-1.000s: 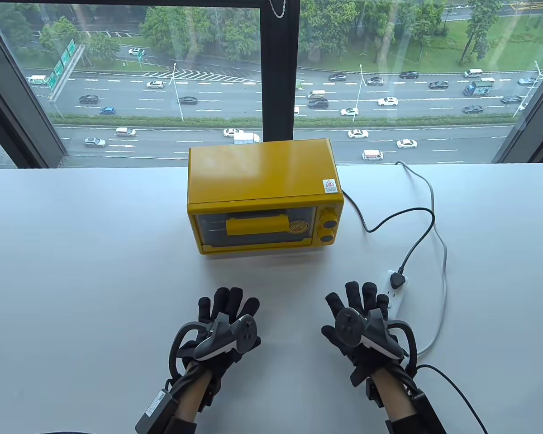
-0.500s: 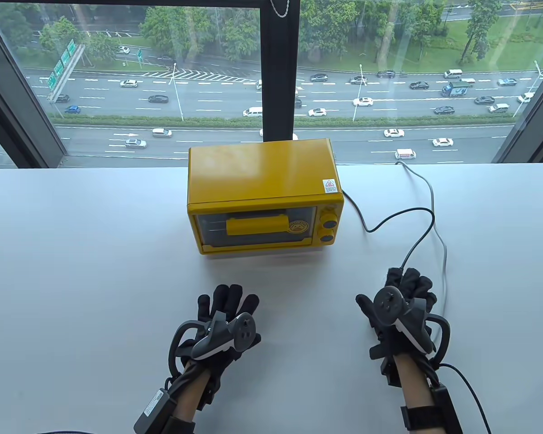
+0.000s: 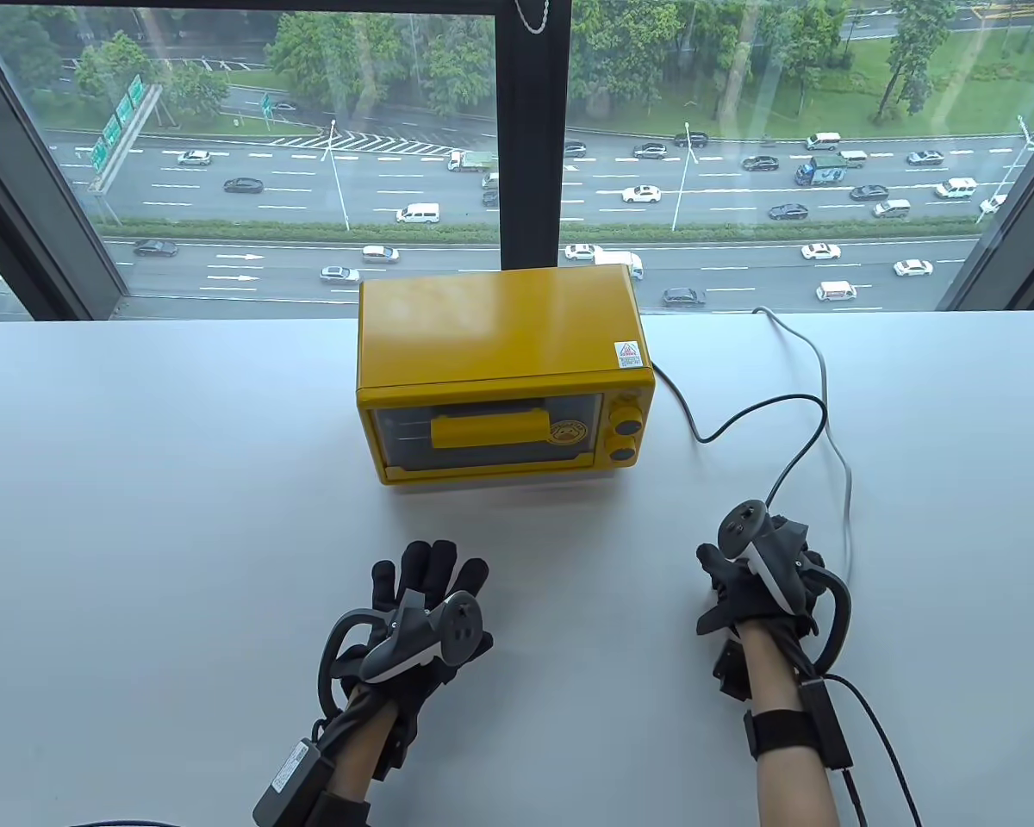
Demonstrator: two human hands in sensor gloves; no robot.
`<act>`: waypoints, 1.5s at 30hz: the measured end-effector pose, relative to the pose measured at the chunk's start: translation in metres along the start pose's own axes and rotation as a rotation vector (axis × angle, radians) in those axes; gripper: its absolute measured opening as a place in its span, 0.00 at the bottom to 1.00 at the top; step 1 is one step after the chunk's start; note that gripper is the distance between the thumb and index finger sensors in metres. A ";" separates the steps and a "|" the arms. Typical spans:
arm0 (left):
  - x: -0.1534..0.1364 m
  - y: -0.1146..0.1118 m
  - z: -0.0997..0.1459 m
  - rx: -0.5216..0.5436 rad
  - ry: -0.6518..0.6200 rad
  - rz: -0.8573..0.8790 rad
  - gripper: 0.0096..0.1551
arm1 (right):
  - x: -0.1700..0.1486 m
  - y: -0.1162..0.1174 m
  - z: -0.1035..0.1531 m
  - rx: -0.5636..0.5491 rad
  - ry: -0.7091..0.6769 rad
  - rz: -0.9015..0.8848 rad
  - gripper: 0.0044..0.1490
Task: Unplug the oven
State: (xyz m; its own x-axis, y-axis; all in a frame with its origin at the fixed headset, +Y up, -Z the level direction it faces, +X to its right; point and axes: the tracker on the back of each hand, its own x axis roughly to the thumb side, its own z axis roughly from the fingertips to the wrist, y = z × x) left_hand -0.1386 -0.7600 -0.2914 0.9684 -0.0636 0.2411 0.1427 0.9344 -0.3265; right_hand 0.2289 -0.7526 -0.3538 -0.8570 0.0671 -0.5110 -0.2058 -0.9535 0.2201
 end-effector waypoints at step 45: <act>0.015 0.001 -0.001 0.001 -0.114 0.042 0.44 | 0.023 0.021 0.060 0.263 -0.857 0.007 0.54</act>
State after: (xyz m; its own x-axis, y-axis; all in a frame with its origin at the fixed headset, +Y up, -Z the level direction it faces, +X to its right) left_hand -0.1234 -0.7598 -0.2887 0.9439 0.0162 0.3297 0.1020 0.9356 -0.3380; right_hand 0.1762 -0.7530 -0.3110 -0.8954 0.3586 0.2638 -0.2108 -0.8635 0.4582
